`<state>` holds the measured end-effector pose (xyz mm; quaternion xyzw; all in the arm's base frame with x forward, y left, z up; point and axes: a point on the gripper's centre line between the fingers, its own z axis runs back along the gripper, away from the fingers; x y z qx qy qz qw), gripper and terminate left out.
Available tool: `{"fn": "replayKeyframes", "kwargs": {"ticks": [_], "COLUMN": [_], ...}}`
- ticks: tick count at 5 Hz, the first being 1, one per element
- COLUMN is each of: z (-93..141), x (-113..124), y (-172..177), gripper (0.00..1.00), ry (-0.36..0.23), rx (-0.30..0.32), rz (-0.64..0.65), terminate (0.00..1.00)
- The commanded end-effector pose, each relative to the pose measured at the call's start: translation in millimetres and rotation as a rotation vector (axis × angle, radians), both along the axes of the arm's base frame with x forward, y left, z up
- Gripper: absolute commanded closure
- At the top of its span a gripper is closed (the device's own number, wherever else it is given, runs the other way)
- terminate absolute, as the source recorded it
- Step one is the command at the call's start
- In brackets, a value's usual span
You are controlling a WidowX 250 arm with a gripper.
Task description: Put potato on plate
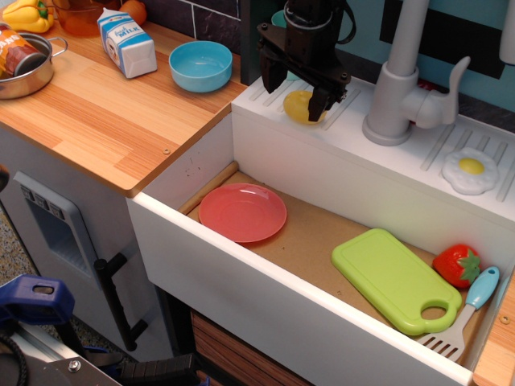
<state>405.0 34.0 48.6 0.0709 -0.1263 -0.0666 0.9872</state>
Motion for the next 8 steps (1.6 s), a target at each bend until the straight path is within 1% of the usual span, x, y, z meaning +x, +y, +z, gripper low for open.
{"fn": "replayKeyframes", "kwargs": {"ticks": [1,2,3,4,5,6,7,8], "z": [24.7,11.2,-2.0,-4.9,-12.3,-13.7,-3.3,2.9], "x": [20.9,23.1,22.8,17.0,9.9,6.6,-10.2,-40.9], "y": [11.9,10.3,12.4,14.6,14.4,13.4,6.3,-1.4], "gripper": [0.0,0.0,0.0,0.0,0.0,1.0,1.0,1.0], "ry": [-0.063,-0.095,-0.098,-0.092,-0.105,-0.097,-0.076,-0.064], "rx": [-0.038,-0.068,-0.084,-0.1,-0.101,-0.093,-0.066,-0.047], "rz": [-0.007,-0.014,-0.023,-0.018,0.003,0.006,0.049,0.129], "terminate": [0.0,0.0,0.0,0.0,0.0,0.0,0.0,0.0]}}
